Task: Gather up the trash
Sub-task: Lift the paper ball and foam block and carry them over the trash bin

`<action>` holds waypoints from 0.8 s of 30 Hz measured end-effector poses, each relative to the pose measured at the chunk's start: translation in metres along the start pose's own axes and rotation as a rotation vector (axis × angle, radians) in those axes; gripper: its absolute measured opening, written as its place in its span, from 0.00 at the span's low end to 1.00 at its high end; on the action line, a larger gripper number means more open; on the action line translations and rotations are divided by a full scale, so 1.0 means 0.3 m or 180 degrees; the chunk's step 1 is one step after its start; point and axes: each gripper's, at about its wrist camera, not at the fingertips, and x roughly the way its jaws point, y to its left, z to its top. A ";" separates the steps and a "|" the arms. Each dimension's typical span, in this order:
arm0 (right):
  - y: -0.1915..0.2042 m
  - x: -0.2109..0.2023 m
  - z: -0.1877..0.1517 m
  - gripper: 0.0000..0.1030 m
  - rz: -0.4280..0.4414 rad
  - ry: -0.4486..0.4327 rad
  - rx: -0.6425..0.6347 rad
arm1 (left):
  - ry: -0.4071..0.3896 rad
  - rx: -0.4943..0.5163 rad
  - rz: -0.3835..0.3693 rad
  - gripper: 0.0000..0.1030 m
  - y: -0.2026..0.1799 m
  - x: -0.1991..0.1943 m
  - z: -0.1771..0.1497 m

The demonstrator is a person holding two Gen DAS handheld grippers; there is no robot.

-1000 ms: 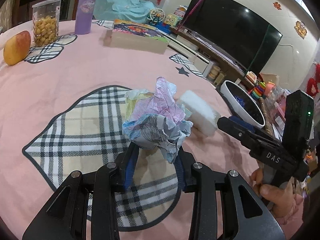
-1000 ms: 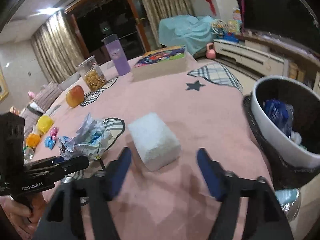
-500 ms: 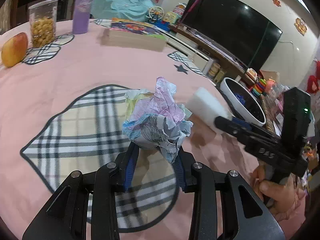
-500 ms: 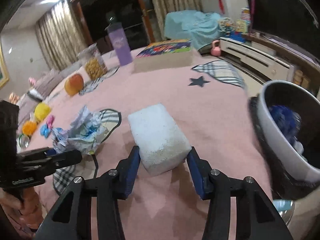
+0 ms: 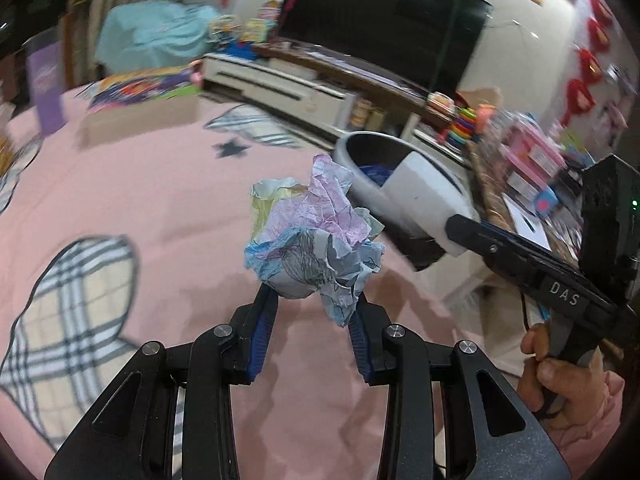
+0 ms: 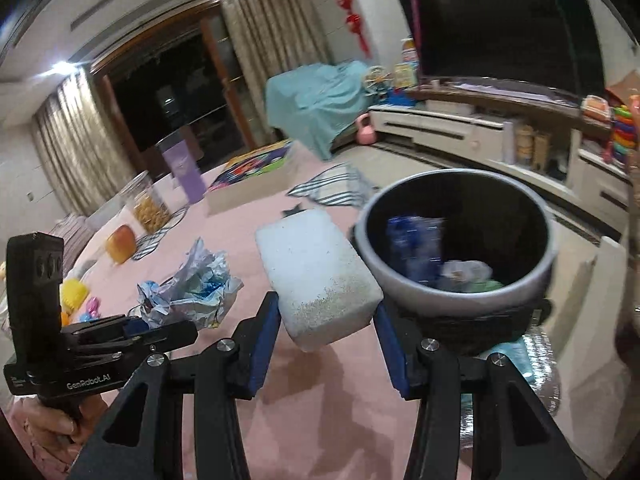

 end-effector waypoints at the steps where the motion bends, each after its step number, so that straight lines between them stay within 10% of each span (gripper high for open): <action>1: -0.017 -0.008 0.003 0.47 -0.0034 -0.0018 0.0017 | 0.0006 0.0058 -0.0030 0.32 -0.026 0.009 0.013; 24: -0.251 -0.045 0.095 0.47 -0.0391 -0.0156 0.0296 | 0.0202 0.0487 -0.0137 0.32 -0.234 0.214 0.216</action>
